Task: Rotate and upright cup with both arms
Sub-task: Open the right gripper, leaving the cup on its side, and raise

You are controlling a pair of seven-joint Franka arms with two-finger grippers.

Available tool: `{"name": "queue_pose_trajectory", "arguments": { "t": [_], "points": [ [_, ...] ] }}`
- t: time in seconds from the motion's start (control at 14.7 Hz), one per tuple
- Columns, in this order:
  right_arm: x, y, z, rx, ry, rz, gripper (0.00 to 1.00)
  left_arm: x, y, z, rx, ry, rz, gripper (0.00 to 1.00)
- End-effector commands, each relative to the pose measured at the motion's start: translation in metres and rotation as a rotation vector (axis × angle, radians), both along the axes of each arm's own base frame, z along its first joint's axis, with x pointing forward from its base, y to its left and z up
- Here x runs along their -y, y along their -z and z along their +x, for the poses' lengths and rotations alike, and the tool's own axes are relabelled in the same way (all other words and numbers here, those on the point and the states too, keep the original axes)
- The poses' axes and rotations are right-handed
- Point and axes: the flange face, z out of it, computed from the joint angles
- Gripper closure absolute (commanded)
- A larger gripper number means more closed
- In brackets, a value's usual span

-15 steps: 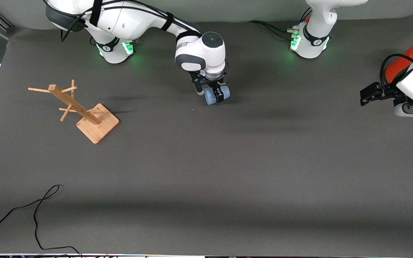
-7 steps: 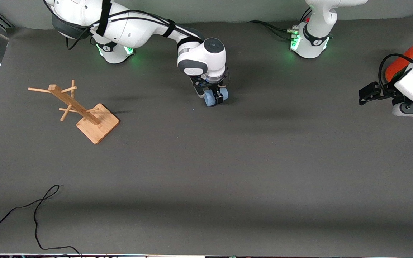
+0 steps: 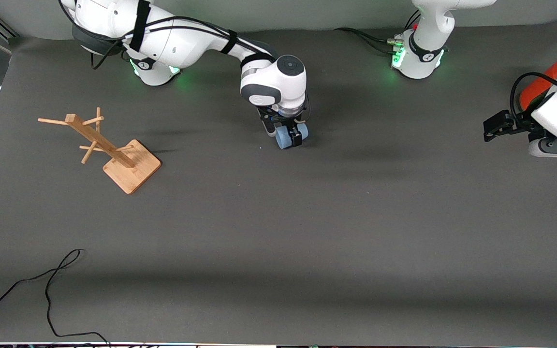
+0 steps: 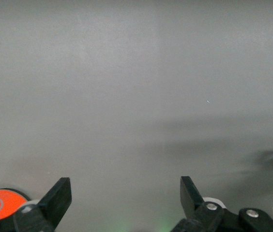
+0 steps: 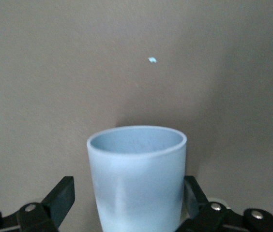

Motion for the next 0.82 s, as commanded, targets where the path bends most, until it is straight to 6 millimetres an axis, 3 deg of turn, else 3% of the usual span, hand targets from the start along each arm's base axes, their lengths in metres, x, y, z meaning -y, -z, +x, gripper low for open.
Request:
{"name": "queue_pose_trajectory", "arguments": {
  "t": [0.0,0.2,0.41,0.54,0.75],
  "points": [
    [-0.024,-0.028,-0.012,0.028,0.067,-0.016,0.0,0.006,-0.003,-0.006,-0.002,-0.011,-0.002,0.0],
    [-0.038,-0.068,-0.018,-0.033,0.015,-0.015,0.0,0.007,-0.004,-0.007,-0.003,-0.012,-0.002,0.0],
    [-0.039,-0.113,-0.02,-0.073,-0.063,-0.033,0.0,0.013,-0.003,-0.008,-0.011,-0.005,-0.001,0.0],
    [-0.031,-0.148,-0.011,-0.049,-0.169,-0.014,0.0,0.015,-0.003,-0.009,-0.012,-0.021,0.001,0.0],
    [-0.009,-0.184,0.021,-0.048,-0.321,0.01,0.0,0.027,-0.001,-0.01,-0.021,-0.028,0.004,0.0]
  ]
}}
